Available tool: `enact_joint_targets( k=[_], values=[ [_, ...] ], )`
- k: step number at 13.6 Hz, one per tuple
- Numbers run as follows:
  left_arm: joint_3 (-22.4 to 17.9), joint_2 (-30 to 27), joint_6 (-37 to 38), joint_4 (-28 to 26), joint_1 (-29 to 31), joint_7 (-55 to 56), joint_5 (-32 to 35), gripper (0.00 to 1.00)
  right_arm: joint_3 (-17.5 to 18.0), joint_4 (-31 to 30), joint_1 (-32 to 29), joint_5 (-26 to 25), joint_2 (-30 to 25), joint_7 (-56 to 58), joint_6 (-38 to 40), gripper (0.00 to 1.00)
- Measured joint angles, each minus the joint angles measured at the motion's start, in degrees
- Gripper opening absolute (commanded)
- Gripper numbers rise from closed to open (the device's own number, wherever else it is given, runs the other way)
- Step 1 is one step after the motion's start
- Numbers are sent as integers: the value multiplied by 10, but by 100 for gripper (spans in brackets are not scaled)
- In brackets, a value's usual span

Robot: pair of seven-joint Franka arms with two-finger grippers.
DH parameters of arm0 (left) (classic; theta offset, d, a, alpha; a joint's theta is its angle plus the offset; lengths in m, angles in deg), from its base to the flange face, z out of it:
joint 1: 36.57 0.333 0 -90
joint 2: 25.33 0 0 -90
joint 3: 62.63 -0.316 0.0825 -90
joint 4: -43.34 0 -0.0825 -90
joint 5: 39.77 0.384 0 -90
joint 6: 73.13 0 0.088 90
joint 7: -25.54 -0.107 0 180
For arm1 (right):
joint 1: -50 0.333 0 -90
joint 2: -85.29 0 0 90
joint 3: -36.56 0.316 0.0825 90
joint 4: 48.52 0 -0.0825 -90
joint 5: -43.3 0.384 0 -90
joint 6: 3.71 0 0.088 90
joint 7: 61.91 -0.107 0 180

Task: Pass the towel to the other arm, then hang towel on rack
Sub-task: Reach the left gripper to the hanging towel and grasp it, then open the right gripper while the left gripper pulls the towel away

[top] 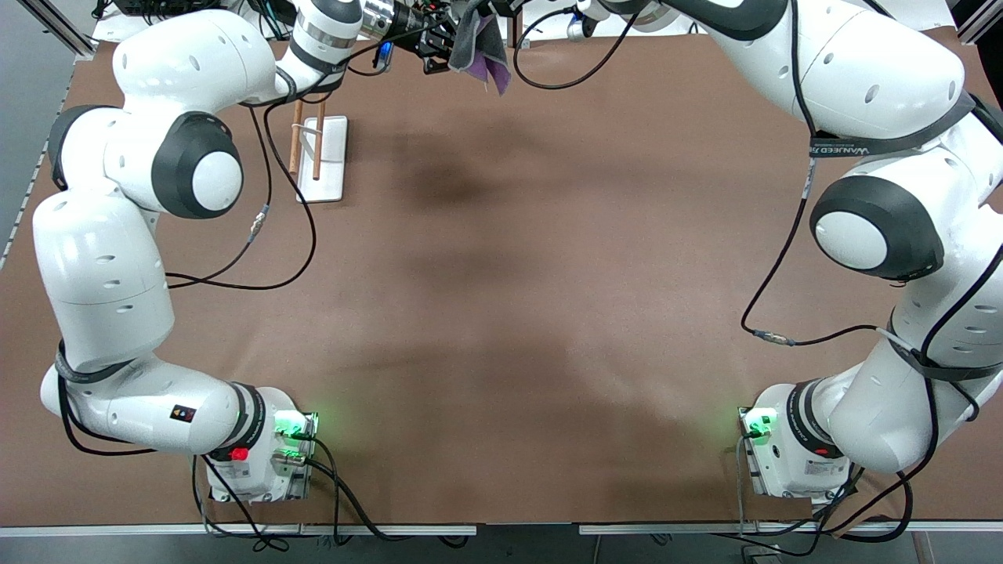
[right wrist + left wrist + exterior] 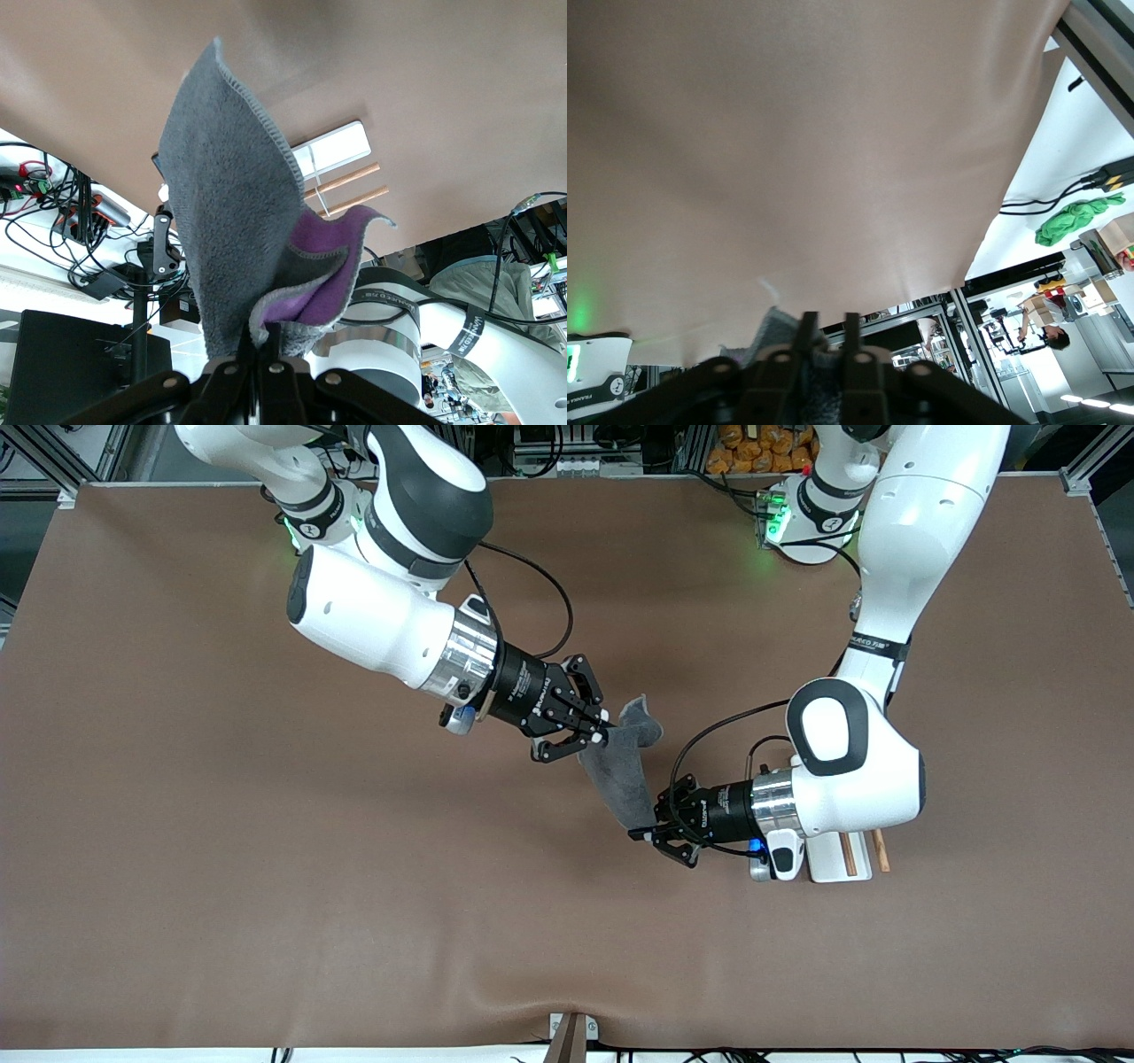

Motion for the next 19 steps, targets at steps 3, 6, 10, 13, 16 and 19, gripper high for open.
enact_joint_targets(
  k=[3, 6, 10, 13, 16, 19],
  values=[
    [0, 0, 0, 7, 0, 0, 0, 0, 0, 0, 0, 0, 0, 0, 0, 0],
    [-2, 0, -4, 12, 2, -3, 0, 0, 0, 1, 0, 0, 0, 0, 0, 0],
    [-5, -18, -4, 24, 29, -36, 37, 0, -1, 1, 0, 0, 0, 0, 0, 100],
    [-5, -23, -3, 24, 54, -103, 56, 0, -4, 3, 0, -1, 0, 0, 16, 100],
    [-5, -24, 1, 24, 79, -207, 58, 0, -7, 7, 0, -14, 0, 1, 57, 100],
    [-6, -27, 36, 23, 107, -315, 71, 0, -9, 19, -1, -97, -8, 6, 131, 100]
  ],
)
